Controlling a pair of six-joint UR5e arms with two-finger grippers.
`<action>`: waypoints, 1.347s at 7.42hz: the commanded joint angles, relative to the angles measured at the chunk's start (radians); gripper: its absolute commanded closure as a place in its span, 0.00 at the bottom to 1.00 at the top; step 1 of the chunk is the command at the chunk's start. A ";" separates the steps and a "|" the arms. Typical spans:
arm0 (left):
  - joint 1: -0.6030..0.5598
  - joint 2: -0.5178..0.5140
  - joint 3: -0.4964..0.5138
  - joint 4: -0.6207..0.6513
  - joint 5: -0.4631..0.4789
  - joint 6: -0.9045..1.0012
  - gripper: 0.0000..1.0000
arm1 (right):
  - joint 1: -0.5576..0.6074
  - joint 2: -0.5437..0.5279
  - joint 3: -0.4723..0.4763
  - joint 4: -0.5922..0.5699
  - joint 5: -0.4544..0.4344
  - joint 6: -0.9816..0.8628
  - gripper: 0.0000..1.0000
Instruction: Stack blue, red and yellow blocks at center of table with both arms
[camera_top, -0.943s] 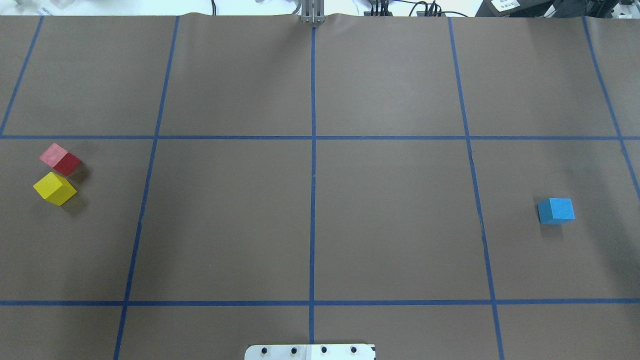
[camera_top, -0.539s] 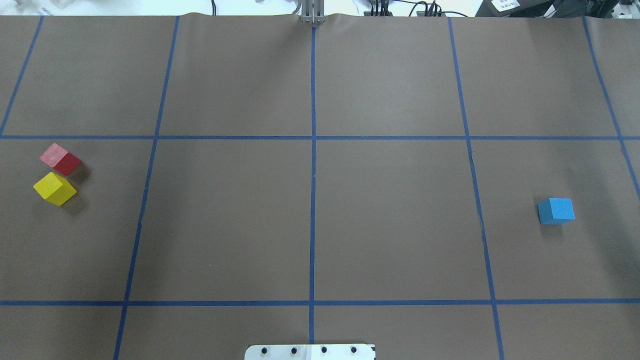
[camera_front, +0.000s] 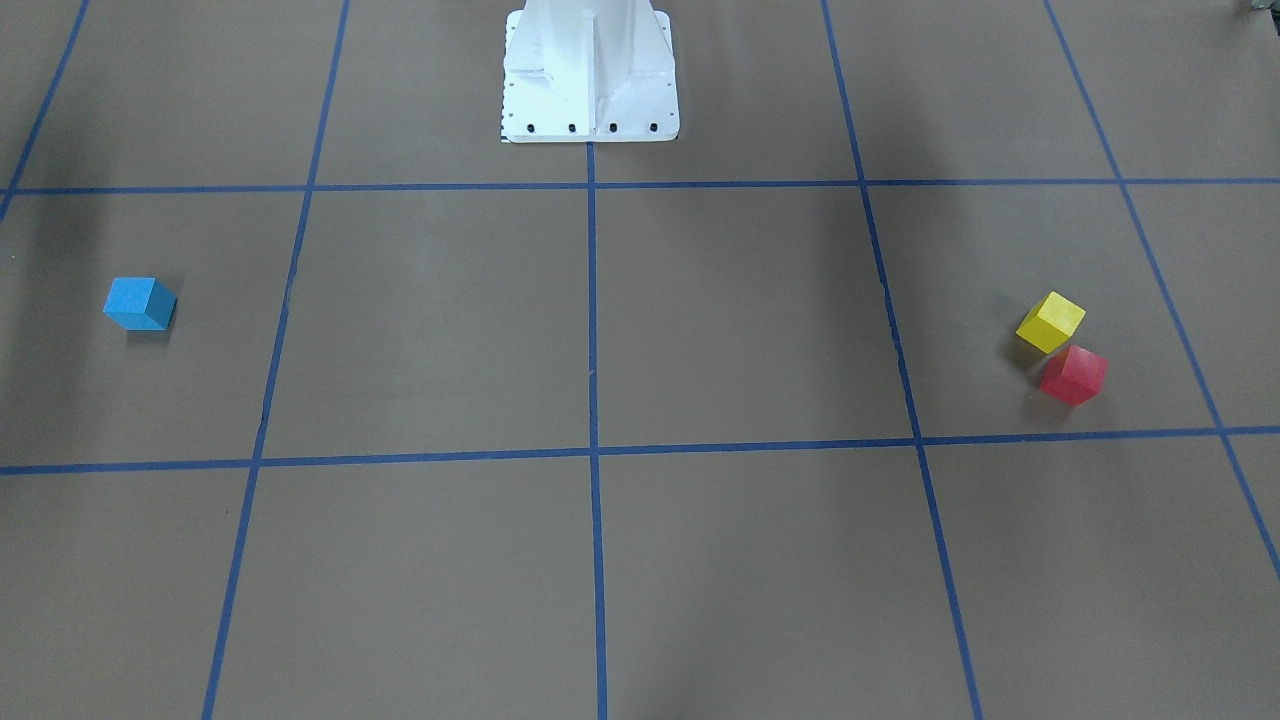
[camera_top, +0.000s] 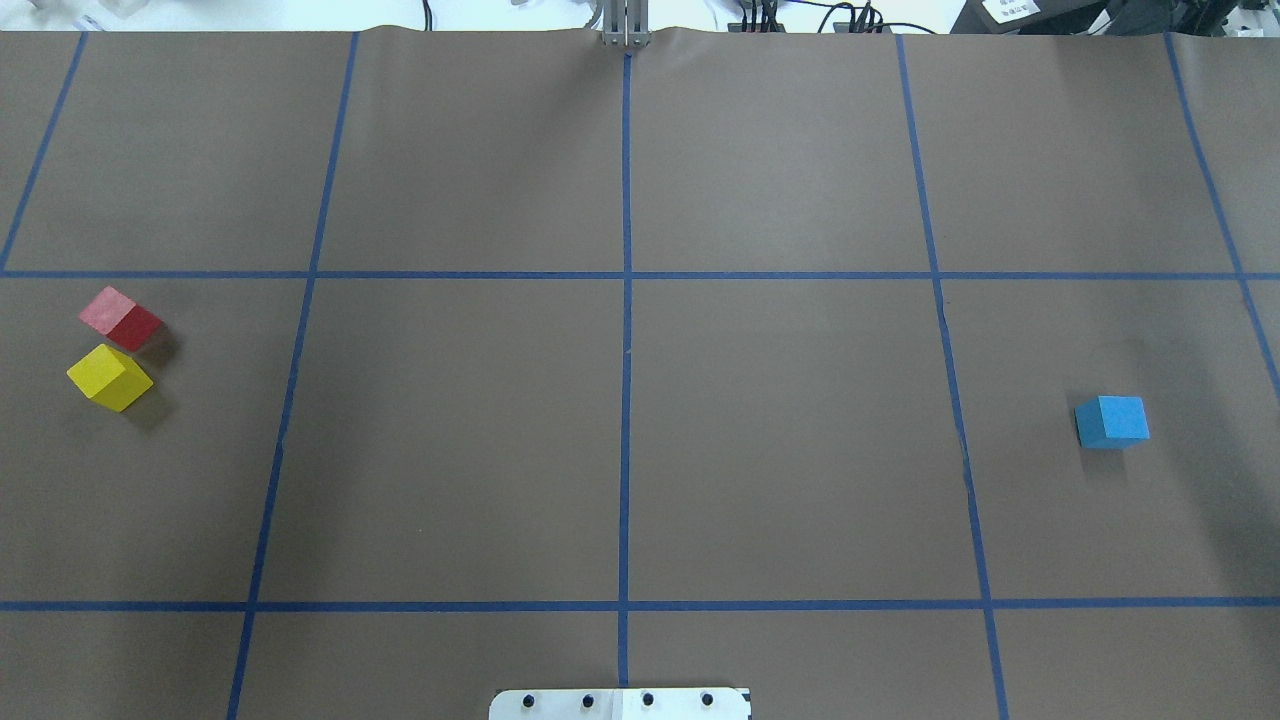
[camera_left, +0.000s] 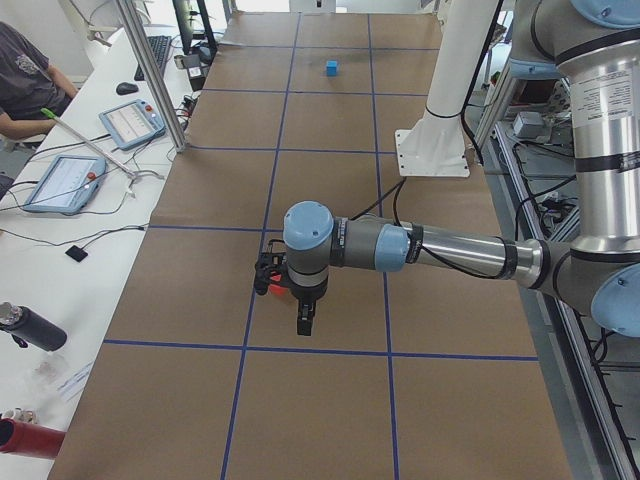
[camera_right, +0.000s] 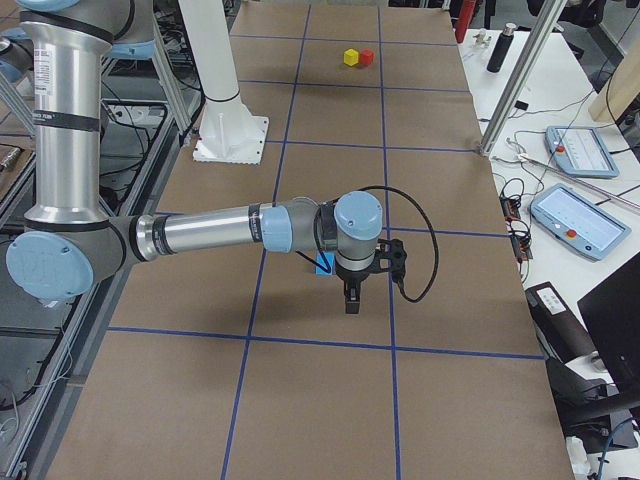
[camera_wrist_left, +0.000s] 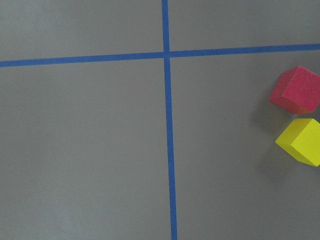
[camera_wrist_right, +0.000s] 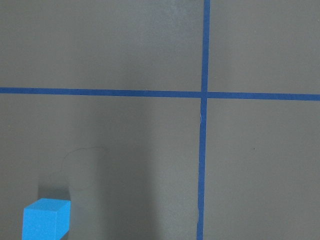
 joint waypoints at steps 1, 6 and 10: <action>0.000 0.000 -0.005 -0.008 0.000 0.000 0.00 | -0.033 -0.049 0.008 0.107 0.054 0.013 0.00; 0.000 0.002 -0.004 -0.008 0.003 0.000 0.00 | -0.364 -0.103 0.045 0.423 -0.066 0.591 0.00; 0.000 0.002 -0.002 -0.008 0.003 -0.002 0.00 | -0.579 -0.097 0.062 0.434 -0.214 0.816 0.01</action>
